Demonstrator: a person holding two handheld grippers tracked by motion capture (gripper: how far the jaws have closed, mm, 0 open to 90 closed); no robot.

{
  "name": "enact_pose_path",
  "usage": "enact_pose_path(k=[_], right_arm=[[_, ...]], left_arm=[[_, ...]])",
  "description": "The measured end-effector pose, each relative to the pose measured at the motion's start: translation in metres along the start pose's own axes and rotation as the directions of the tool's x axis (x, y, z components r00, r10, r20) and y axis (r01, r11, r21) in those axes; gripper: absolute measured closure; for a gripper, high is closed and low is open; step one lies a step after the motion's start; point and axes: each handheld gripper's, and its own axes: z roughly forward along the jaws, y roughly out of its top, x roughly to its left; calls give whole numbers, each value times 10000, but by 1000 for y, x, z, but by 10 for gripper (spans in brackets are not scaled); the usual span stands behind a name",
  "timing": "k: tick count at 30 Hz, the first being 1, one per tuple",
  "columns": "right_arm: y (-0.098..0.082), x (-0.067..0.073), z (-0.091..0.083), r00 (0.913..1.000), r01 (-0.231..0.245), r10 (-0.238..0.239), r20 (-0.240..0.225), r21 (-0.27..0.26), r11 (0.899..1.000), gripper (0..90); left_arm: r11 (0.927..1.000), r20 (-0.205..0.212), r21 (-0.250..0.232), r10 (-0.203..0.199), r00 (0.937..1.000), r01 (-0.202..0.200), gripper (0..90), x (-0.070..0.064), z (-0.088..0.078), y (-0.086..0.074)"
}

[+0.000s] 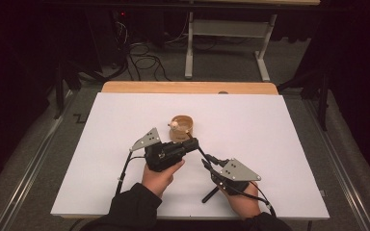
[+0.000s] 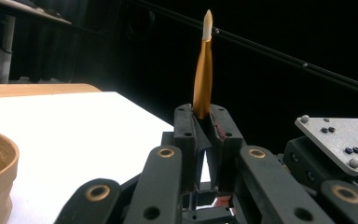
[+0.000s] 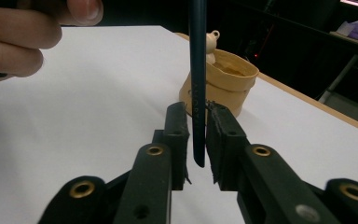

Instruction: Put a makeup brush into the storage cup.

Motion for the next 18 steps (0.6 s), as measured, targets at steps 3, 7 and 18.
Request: enact_pose_path(k=[3,7,18], right_arm=[[0,0,0,10000,-2,2,-56,-30,10000,712],[2,0,-1,9995,-176,171,-280,-177,9997,574],[5,-5,-4,9948,-930,919,-440,-242,9954,144]], left_arm=[[10000,-37,5,43,10000,-43,835,0,-1,1],[9998,-179,78,195,9996,-194,835,0,-2,2],[9945,-939,514,956,9910,-911,835,0,-11,8]])
